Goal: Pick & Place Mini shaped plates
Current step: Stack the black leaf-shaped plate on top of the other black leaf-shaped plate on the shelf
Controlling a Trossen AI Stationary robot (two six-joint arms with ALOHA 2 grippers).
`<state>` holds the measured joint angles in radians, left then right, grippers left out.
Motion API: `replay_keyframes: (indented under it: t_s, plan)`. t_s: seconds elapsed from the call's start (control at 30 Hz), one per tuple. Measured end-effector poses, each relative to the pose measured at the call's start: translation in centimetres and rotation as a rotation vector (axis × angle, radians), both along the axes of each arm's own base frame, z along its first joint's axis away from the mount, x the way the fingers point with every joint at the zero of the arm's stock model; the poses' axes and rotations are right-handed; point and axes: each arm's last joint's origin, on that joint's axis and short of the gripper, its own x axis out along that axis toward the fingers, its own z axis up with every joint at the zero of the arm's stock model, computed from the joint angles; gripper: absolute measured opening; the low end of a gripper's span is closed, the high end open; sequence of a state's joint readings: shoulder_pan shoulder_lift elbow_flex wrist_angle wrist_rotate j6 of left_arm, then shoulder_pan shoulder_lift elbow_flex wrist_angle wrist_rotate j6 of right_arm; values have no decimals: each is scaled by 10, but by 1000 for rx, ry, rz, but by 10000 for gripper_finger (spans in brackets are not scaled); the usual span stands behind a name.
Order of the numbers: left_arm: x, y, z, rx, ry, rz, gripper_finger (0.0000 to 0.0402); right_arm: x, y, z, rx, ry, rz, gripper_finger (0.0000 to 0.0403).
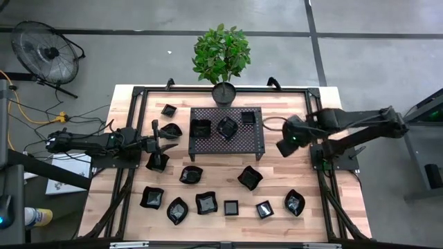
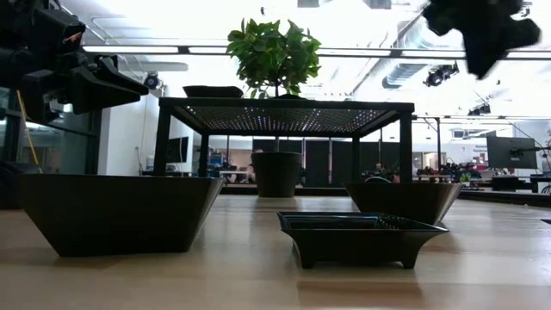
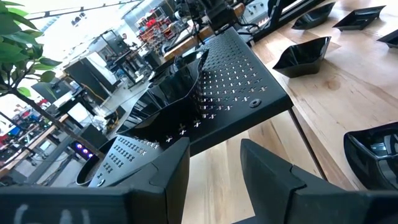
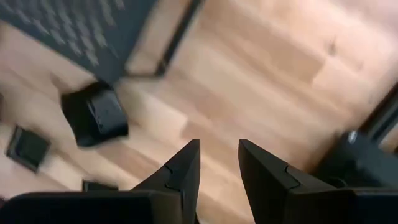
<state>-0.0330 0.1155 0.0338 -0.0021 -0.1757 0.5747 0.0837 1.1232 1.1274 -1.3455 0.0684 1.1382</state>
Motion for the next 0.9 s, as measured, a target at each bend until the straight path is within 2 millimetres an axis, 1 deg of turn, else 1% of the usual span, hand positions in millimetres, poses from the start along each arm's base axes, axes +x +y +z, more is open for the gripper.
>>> replay_keyframes:
  t_s: [0.2,0.37,0.53,0.67,0.9]
  plan:
    - [0,0,0,0,0,0,140,-17,16,-37,138,94,-51,105]
    - [0,0,0,0,0,0,140,-18,33,-63,222,106,-111,105]
    - [0,0,0,0,0,0,140,-12,50,-84,322,81,-173,105]
    - [0,0,0,0,0,0,140,-4,60,-98,359,152,-234,105]
    - [0,0,0,0,0,0,140,15,81,-104,353,232,-345,105]
